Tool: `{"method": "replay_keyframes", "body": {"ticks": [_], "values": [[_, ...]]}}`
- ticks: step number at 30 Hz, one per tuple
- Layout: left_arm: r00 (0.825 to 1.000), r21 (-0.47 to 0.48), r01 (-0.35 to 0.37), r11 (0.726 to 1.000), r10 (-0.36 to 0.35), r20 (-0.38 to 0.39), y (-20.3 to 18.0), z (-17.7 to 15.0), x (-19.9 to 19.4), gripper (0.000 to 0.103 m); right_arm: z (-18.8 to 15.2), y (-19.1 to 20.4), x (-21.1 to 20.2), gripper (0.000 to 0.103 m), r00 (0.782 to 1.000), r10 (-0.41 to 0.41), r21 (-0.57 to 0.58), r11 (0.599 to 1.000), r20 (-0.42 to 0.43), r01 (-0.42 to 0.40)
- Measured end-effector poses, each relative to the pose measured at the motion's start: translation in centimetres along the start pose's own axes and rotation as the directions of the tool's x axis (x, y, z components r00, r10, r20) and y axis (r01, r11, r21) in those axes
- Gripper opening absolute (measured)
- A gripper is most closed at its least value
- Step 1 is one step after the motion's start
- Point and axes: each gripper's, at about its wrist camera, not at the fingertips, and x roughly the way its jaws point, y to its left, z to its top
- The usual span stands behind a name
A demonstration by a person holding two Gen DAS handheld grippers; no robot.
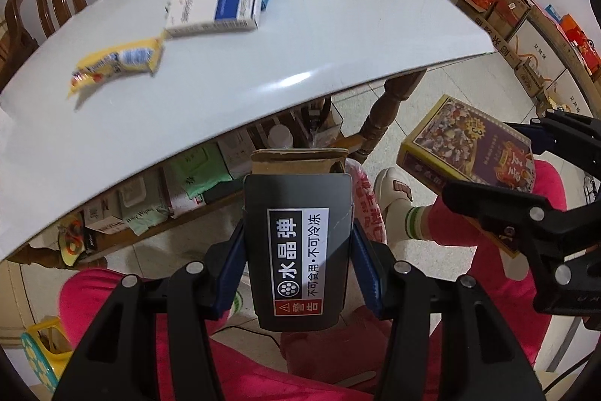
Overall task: Collect trash
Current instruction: 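Lower the left tool's grey box and right tool's card box over the white bag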
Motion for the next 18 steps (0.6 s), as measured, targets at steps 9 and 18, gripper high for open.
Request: {"method": "replay_keyframes", "body": {"ticks": [9, 18], "values": [[0.996, -0.023, 0.027, 0.999, -0.029, -0.09, 0.1, -0.6, 4.9, 0.051, -0.9, -1.6, 3.5, 0.059, 0.999, -0.034, 0.026, 0.999, -0.039, 0.035], [0.985, -0.053, 0.048, 0.997, -0.056, -0.164, 0.2, -0.6, 9.4, 0.051, -1.9, -3.3, 8.4, 0.059, 0.995, -0.014, 0.094, 0.995, -0.1, 0.023]]}}
